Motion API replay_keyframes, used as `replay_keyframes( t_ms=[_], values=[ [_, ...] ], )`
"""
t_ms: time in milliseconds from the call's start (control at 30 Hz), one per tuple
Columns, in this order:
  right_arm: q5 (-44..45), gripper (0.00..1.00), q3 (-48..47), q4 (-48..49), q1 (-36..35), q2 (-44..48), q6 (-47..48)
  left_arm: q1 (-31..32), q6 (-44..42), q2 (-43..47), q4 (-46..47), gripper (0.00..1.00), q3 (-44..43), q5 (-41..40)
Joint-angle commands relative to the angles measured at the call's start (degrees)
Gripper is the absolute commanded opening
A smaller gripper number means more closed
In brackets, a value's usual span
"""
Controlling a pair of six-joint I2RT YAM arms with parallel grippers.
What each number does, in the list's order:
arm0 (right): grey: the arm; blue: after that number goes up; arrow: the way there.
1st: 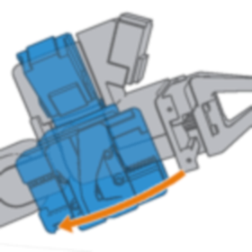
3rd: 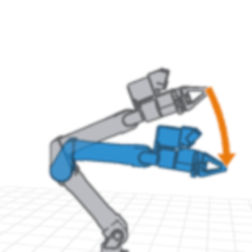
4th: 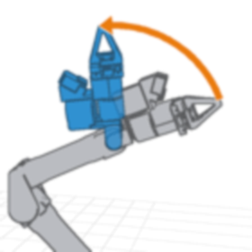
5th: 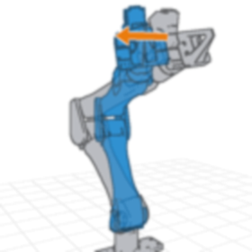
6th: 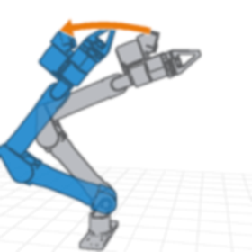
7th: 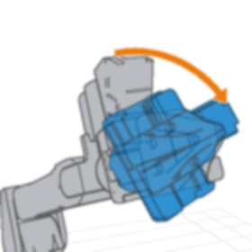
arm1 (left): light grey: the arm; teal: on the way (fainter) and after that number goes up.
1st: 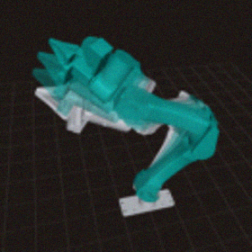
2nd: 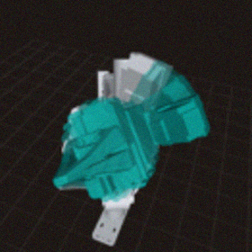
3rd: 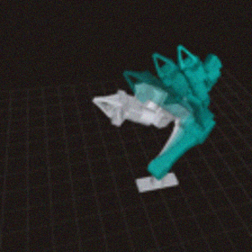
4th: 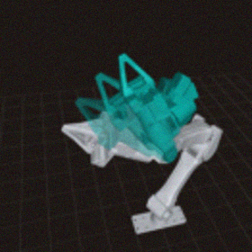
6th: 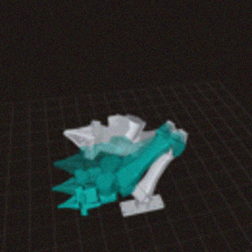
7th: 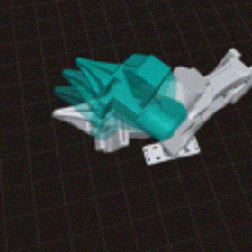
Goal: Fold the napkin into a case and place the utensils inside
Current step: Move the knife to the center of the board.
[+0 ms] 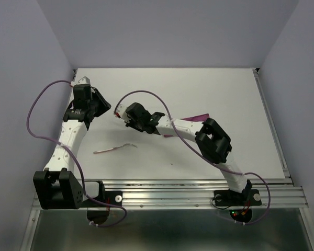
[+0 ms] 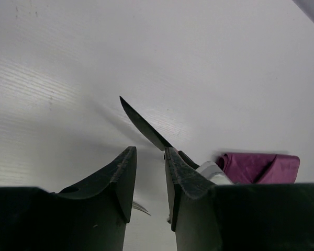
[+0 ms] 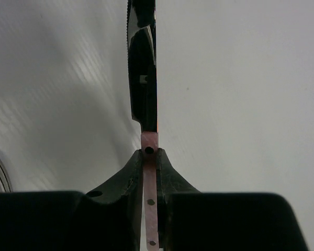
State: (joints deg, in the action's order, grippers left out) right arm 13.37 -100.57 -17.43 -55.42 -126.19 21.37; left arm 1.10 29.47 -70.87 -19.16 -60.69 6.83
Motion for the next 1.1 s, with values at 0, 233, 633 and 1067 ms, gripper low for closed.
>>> replay_keyframes(
  t_ms=[0,233,633,1067],
  values=[
    [1.3,0.08,-4.8,3.9,-1.6,-3.3,3.7,-0.2,-0.3,0.6,-1.7,0.40,0.7,-0.9],
    [1.8,0.56,-3.3,6.3,-2.2,-1.4,0.2,-0.2,-2.0,-1.4,-1.5,0.48,0.2,-1.6],
    [-3.4,0.49,18.9,9.3,6.5,20.5,-29.0,5.7,-9.5,-14.3,-0.4,0.49,-4.0,4.3],
    [-20.1,0.40,21.0,5.1,8.7,16.6,-40.2,9.6,-8.8,-23.6,-1.3,0.49,-9.4,2.5]
  ],
)
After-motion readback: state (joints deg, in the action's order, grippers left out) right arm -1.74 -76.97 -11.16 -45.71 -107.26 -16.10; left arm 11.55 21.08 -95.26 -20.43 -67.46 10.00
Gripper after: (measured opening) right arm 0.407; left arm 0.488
